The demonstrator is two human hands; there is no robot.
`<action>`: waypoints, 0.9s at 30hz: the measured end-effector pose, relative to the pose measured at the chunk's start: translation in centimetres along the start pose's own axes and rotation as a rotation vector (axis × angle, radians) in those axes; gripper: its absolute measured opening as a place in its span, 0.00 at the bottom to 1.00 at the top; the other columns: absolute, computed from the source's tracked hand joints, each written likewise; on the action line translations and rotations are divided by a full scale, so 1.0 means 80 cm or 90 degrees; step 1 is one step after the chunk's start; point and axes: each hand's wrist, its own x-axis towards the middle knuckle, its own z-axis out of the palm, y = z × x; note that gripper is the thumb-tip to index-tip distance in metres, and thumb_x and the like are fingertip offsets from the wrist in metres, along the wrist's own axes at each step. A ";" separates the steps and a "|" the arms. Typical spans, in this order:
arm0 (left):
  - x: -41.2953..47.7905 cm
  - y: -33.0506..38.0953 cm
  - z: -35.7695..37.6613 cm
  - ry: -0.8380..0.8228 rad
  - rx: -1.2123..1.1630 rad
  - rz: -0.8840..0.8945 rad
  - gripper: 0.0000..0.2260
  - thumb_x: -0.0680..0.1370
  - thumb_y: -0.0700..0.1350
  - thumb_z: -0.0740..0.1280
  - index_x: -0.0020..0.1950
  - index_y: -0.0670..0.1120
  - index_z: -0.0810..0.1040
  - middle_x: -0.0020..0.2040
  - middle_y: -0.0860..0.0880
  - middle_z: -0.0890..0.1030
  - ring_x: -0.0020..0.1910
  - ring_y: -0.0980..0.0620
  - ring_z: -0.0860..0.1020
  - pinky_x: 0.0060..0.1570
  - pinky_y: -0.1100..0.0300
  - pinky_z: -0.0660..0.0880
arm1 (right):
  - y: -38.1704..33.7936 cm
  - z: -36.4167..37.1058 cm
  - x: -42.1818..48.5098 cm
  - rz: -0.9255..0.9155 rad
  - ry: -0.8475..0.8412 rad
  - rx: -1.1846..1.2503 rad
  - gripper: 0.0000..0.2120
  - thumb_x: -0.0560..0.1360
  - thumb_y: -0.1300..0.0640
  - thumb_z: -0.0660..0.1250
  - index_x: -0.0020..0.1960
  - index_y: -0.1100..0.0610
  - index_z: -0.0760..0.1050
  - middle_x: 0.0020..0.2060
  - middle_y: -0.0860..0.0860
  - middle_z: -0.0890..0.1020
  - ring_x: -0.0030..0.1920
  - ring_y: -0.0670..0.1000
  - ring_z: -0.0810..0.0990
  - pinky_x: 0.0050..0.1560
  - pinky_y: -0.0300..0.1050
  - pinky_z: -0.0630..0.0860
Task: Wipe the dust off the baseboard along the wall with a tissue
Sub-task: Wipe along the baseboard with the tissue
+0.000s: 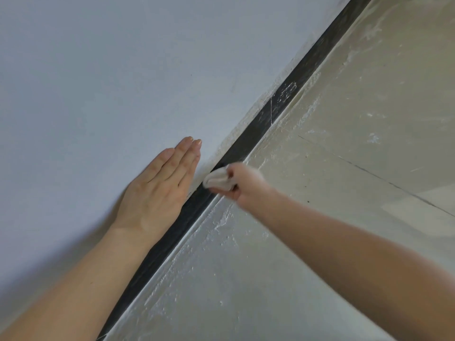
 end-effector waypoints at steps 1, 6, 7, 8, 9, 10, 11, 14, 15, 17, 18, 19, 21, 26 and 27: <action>-0.001 0.002 0.000 -0.001 -0.018 0.004 0.26 0.77 0.37 0.42 0.76 0.37 0.48 0.77 0.43 0.51 0.76 0.45 0.48 0.75 0.54 0.41 | -0.025 -0.003 0.002 -0.052 0.019 0.015 0.19 0.76 0.67 0.60 0.67 0.65 0.68 0.62 0.64 0.75 0.53 0.59 0.81 0.40 0.48 0.83; -0.002 0.008 0.006 0.013 -0.034 0.033 0.28 0.75 0.34 0.25 0.75 0.37 0.38 0.77 0.42 0.45 0.75 0.46 0.40 0.73 0.51 0.34 | -0.094 -0.039 -0.008 -0.192 0.138 0.123 0.10 0.76 0.69 0.61 0.57 0.67 0.73 0.55 0.65 0.79 0.49 0.60 0.84 0.48 0.51 0.83; 0.003 0.008 0.005 0.007 -0.062 0.037 0.29 0.74 0.34 0.23 0.75 0.37 0.39 0.77 0.42 0.45 0.76 0.45 0.40 0.73 0.50 0.34 | -0.093 -0.044 -0.013 -0.194 0.160 0.101 0.06 0.76 0.68 0.61 0.52 0.66 0.73 0.54 0.64 0.80 0.49 0.59 0.84 0.49 0.51 0.82; 0.009 0.007 0.002 -0.008 -0.079 0.048 0.31 0.72 0.34 0.21 0.75 0.37 0.40 0.77 0.42 0.44 0.76 0.45 0.40 0.72 0.49 0.34 | -0.087 -0.046 -0.019 -0.183 0.183 0.066 0.03 0.76 0.68 0.61 0.48 0.65 0.73 0.52 0.62 0.80 0.47 0.58 0.84 0.49 0.50 0.82; 0.016 0.005 -0.002 -0.017 -0.078 0.058 0.33 0.70 0.34 0.18 0.74 0.36 0.39 0.76 0.41 0.41 0.75 0.44 0.38 0.70 0.48 0.31 | -0.076 -0.047 -0.024 -0.158 0.201 0.023 0.03 0.76 0.68 0.61 0.45 0.64 0.72 0.49 0.62 0.80 0.46 0.57 0.83 0.49 0.50 0.82; 0.024 0.002 -0.006 -0.031 -0.073 0.066 0.35 0.67 0.34 0.15 0.73 0.35 0.36 0.75 0.40 0.38 0.73 0.43 0.35 0.68 0.47 0.29 | -0.063 -0.045 -0.028 -0.130 0.206 -0.014 0.03 0.76 0.68 0.61 0.44 0.63 0.71 0.48 0.62 0.79 0.45 0.58 0.83 0.47 0.50 0.82; 0.032 0.000 -0.006 -0.028 -0.081 0.070 0.35 0.65 0.34 0.14 0.72 0.34 0.36 0.75 0.39 0.37 0.72 0.42 0.34 0.67 0.46 0.28 | -0.048 -0.044 -0.031 -0.104 0.204 -0.047 0.03 0.76 0.67 0.62 0.44 0.64 0.71 0.47 0.62 0.79 0.45 0.58 0.82 0.46 0.50 0.82; 0.050 0.002 -0.003 0.093 -0.154 0.002 0.31 0.75 0.36 0.26 0.73 0.37 0.54 0.76 0.41 0.55 0.76 0.43 0.52 0.73 0.50 0.40 | -0.011 -0.030 -0.035 -0.045 0.164 -0.130 0.05 0.76 0.66 0.63 0.52 0.65 0.71 0.51 0.64 0.80 0.41 0.57 0.82 0.42 0.49 0.83; 0.052 0.003 -0.001 0.114 -0.165 0.009 0.31 0.76 0.36 0.27 0.73 0.38 0.58 0.75 0.42 0.60 0.75 0.44 0.57 0.73 0.50 0.44 | -0.003 -0.022 -0.033 -0.034 0.148 -0.148 0.08 0.76 0.66 0.63 0.54 0.66 0.71 0.51 0.64 0.80 0.41 0.56 0.83 0.41 0.49 0.83; 0.055 0.002 -0.001 0.160 -0.172 0.017 0.34 0.75 0.35 0.24 0.73 0.39 0.58 0.75 0.43 0.61 0.74 0.45 0.58 0.73 0.50 0.47 | 0.005 -0.003 -0.032 -0.030 0.122 -0.164 0.10 0.76 0.66 0.63 0.57 0.66 0.72 0.50 0.64 0.81 0.39 0.56 0.83 0.40 0.48 0.83; 0.055 0.001 -0.001 0.173 -0.180 0.021 0.34 0.74 0.35 0.23 0.73 0.39 0.57 0.75 0.43 0.61 0.74 0.45 0.58 0.72 0.51 0.48 | 0.003 0.007 -0.032 -0.040 0.122 -0.159 0.11 0.76 0.67 0.63 0.57 0.67 0.72 0.49 0.64 0.81 0.38 0.56 0.82 0.39 0.48 0.82; 0.056 -0.003 -0.001 0.179 -0.202 0.019 0.34 0.75 0.35 0.23 0.72 0.39 0.58 0.74 0.42 0.62 0.74 0.45 0.59 0.72 0.51 0.50 | -0.005 0.014 -0.029 -0.056 0.136 -0.157 0.11 0.75 0.67 0.62 0.58 0.67 0.73 0.47 0.63 0.81 0.37 0.55 0.81 0.38 0.48 0.82; 0.058 -0.009 -0.003 0.182 -0.257 0.016 0.33 0.77 0.37 0.26 0.71 0.36 0.64 0.72 0.41 0.67 0.72 0.44 0.64 0.71 0.51 0.54 | -0.032 0.022 -0.026 -0.102 0.177 -0.163 0.12 0.74 0.69 0.61 0.57 0.67 0.73 0.41 0.60 0.79 0.34 0.54 0.79 0.36 0.48 0.81; 0.073 -0.011 -0.004 0.173 -0.312 0.043 0.33 0.78 0.37 0.30 0.66 0.32 0.70 0.67 0.37 0.72 0.68 0.41 0.70 0.67 0.49 0.58 | -0.102 -0.001 -0.027 -0.267 0.253 -0.186 0.02 0.77 0.65 0.60 0.46 0.61 0.70 0.38 0.54 0.73 0.42 0.54 0.77 0.52 0.52 0.81; 0.078 -0.009 -0.004 0.172 -0.318 0.047 0.33 0.78 0.37 0.30 0.66 0.32 0.71 0.67 0.37 0.72 0.68 0.41 0.70 0.67 0.50 0.59 | -0.108 -0.008 -0.027 -0.287 0.266 -0.194 0.03 0.77 0.64 0.60 0.50 0.62 0.71 0.38 0.54 0.73 0.44 0.55 0.78 0.54 0.53 0.80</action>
